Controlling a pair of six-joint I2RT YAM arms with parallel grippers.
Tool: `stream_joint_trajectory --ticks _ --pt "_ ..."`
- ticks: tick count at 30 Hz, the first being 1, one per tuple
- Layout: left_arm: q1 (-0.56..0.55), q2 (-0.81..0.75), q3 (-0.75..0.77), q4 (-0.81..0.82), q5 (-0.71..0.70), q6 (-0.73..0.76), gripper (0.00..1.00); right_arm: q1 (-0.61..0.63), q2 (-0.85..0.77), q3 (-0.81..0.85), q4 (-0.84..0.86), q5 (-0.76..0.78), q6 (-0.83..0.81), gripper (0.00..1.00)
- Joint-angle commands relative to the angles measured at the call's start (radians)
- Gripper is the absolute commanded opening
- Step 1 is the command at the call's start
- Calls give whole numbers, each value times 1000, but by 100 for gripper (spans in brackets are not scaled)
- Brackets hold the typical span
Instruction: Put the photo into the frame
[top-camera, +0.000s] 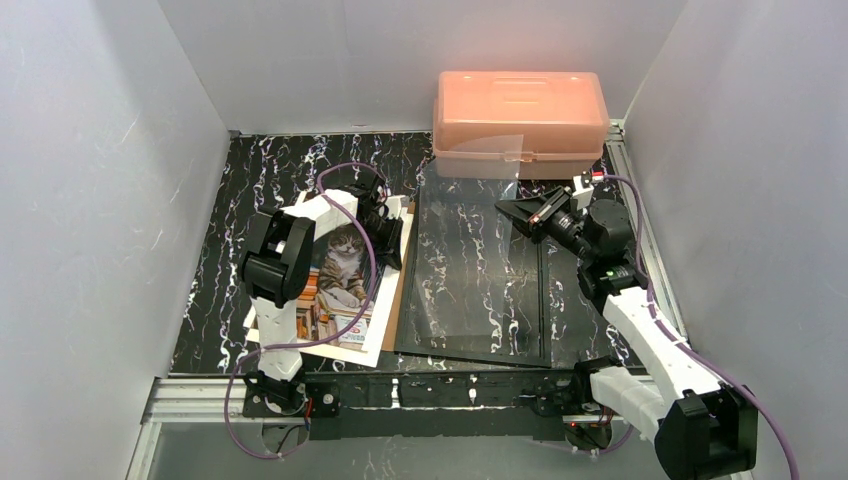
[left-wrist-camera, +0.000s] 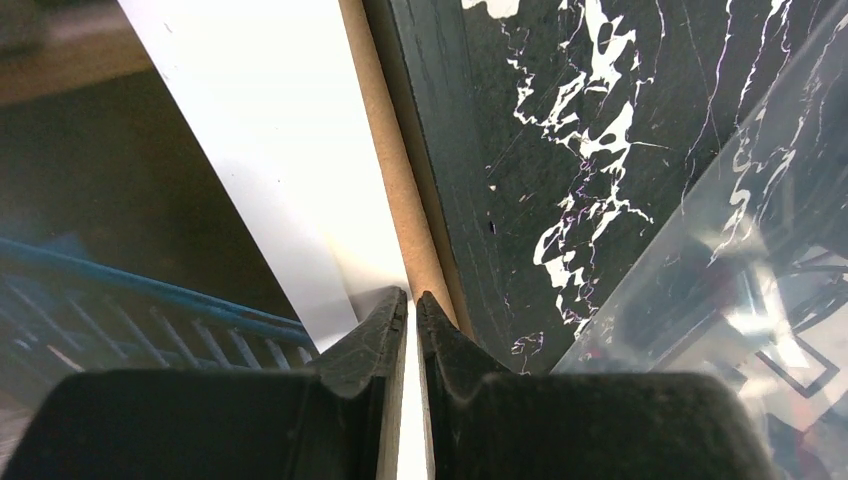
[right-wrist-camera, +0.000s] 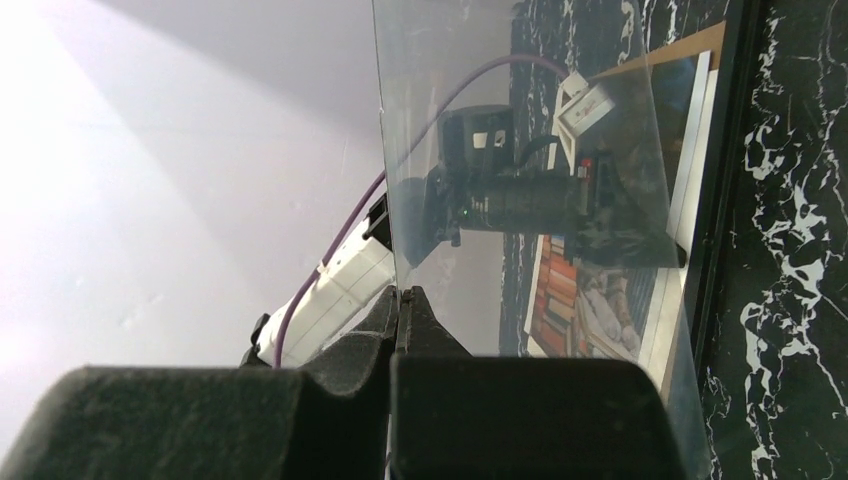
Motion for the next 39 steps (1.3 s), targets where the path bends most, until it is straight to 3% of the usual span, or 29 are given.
stream_joint_trajectory --ticks 1,39 --pt "7 11 -10 -19 6 0 8 35 -8 15 85 30 25 1" --pt "18 18 -15 -12 13 -15 6 132 -86 -20 29 170 122 1"
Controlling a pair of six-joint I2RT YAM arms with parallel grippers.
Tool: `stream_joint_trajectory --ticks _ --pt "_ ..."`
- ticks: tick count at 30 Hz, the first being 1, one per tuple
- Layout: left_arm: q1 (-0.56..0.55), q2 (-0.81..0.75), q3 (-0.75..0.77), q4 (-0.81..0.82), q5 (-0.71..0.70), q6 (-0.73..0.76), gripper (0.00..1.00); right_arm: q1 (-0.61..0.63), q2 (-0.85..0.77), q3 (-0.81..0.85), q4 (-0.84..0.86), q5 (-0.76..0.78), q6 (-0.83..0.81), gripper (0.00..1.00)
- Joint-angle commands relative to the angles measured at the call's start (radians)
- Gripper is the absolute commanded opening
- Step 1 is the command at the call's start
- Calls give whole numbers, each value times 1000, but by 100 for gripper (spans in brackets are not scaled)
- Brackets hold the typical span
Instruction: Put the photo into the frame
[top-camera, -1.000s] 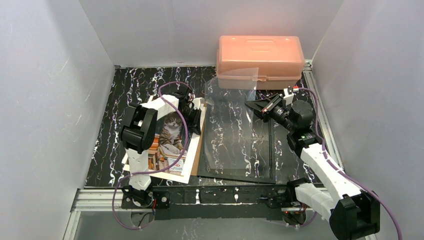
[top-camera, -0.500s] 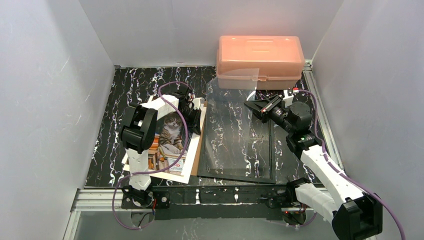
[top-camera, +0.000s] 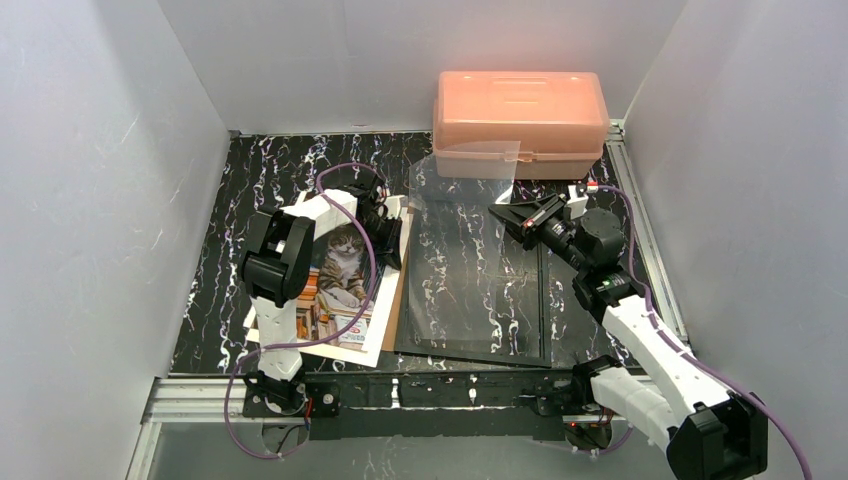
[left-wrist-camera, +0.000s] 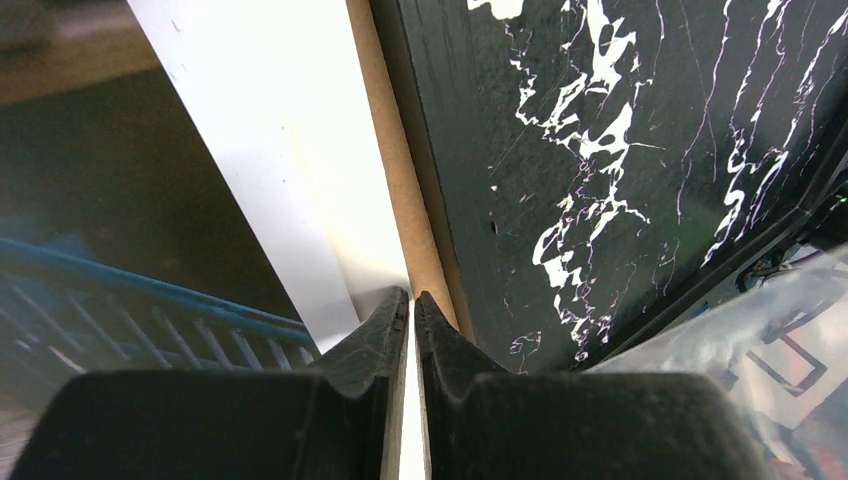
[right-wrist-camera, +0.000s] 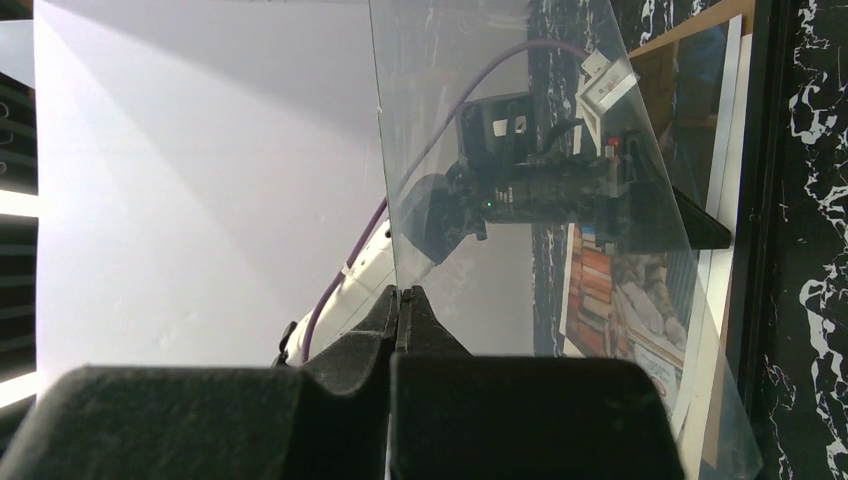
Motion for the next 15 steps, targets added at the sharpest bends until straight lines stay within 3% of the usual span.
stream_joint_trajectory --ticks 1,15 --pt "17 15 -17 -10 7 -15 6 11 -40 2 45 33 25 1" --pt "47 18 -50 20 55 -50 5 60 -111 -35 -41 140 37 1"
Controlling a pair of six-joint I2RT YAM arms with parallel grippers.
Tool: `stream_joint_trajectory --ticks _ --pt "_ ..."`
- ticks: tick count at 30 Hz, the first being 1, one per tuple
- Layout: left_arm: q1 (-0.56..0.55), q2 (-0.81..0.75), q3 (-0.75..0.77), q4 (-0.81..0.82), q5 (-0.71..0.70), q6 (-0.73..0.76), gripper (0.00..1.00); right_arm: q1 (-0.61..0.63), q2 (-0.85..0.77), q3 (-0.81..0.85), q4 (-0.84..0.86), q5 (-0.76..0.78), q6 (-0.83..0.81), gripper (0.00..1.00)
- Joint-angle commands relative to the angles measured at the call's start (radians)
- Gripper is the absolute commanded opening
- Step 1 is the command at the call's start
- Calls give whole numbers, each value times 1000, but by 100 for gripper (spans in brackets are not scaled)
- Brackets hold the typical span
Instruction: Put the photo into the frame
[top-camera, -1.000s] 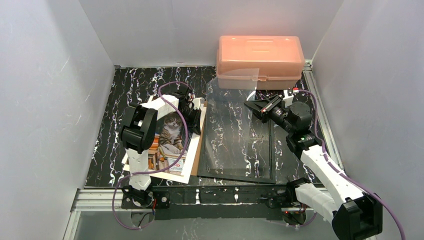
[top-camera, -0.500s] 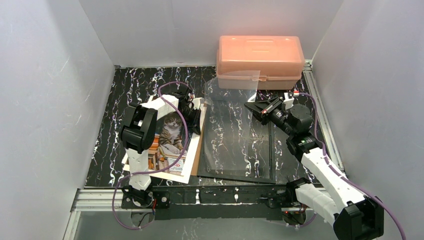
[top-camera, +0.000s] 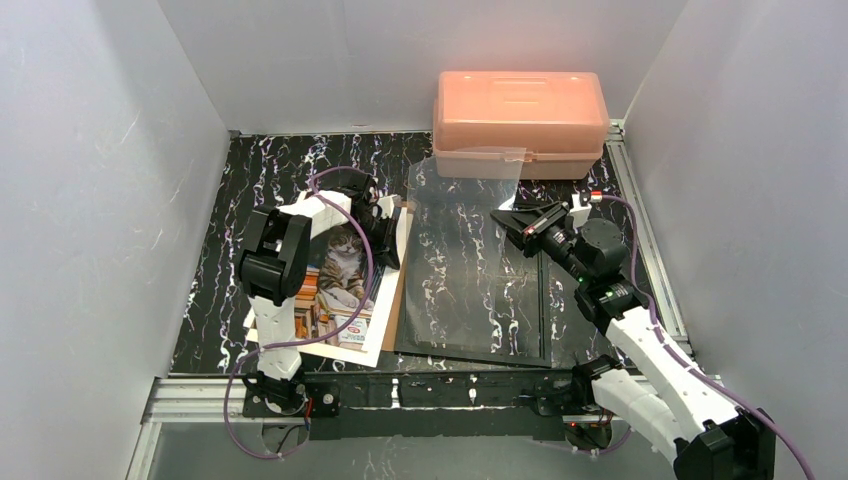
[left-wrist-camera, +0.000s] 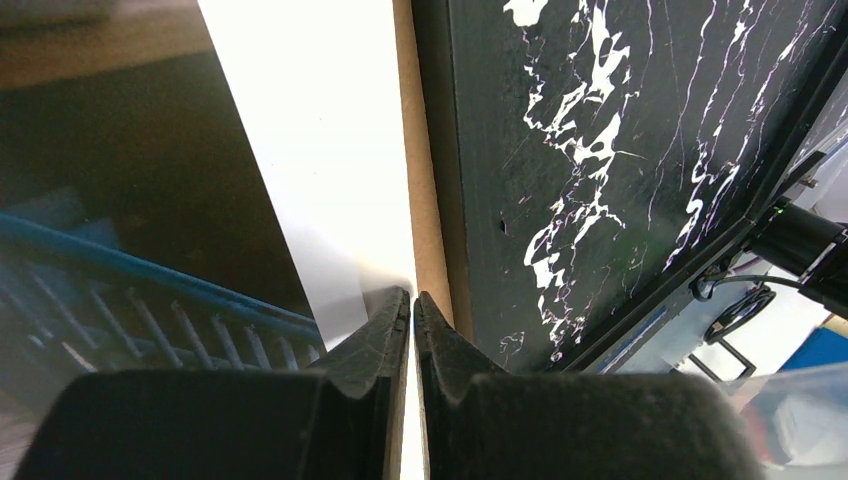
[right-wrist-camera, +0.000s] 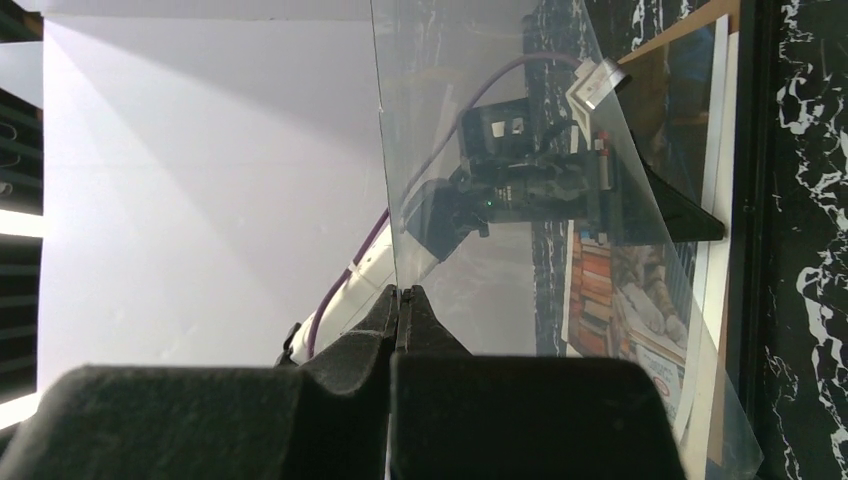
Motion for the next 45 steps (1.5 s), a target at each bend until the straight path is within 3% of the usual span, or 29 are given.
stream_joint_trajectory --ticks 1,45 --pt "8 17 -22 -9 -4 -2 5 20 -33 -7 8 60 23 1" --pt "18 17 -32 -3 -2 -7 4 85 -44 73 -68 151 -34 1"
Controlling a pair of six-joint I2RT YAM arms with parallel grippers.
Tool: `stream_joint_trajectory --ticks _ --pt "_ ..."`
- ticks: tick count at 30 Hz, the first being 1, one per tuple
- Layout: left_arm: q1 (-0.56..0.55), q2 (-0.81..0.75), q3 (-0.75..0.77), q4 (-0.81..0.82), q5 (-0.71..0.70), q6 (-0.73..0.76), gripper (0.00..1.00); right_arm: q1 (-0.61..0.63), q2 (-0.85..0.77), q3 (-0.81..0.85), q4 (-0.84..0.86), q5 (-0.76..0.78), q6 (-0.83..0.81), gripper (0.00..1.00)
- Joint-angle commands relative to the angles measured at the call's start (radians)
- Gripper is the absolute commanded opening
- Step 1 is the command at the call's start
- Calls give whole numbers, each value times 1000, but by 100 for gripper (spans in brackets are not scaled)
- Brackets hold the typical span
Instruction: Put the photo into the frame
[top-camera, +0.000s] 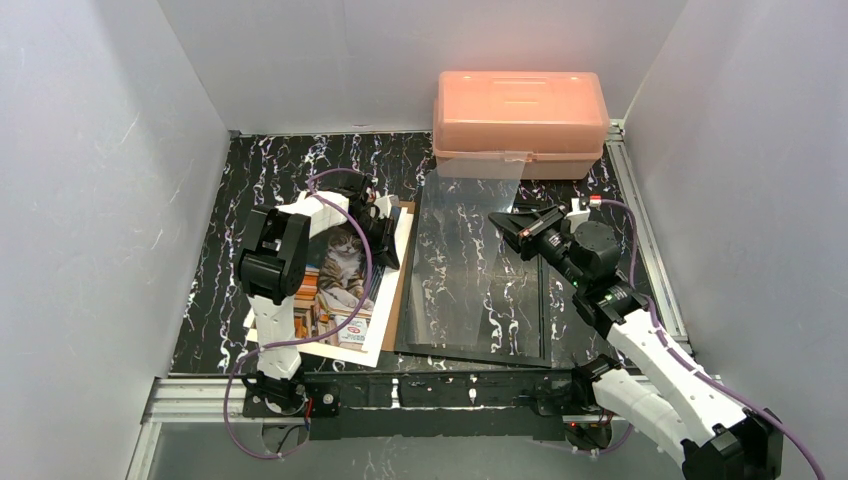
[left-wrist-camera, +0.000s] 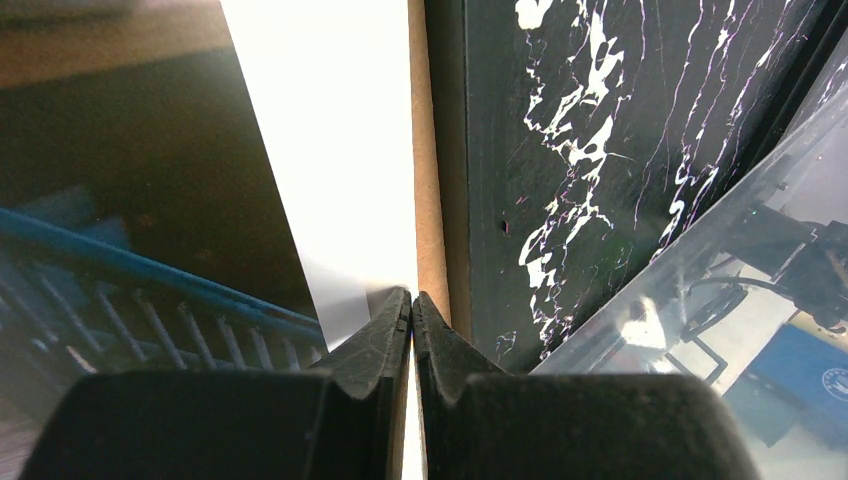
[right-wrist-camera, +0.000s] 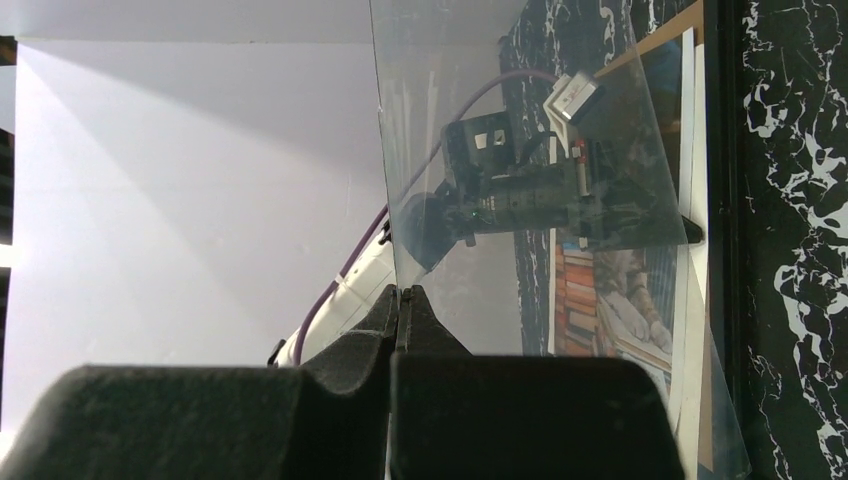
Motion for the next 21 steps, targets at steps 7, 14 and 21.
stream_joint_trajectory --ticks 7,14,21 --pt "-1 4 -21 -21 -34 14 4 6 -28 135 -73 51 -99 1" --pt "0 4 -19 -21 -31 14 4 6 -19 129 -54 36 -94 1" --pt "-1 6 -19 -21 -33 13 4 6 -18 107 -24 26 -67 1"
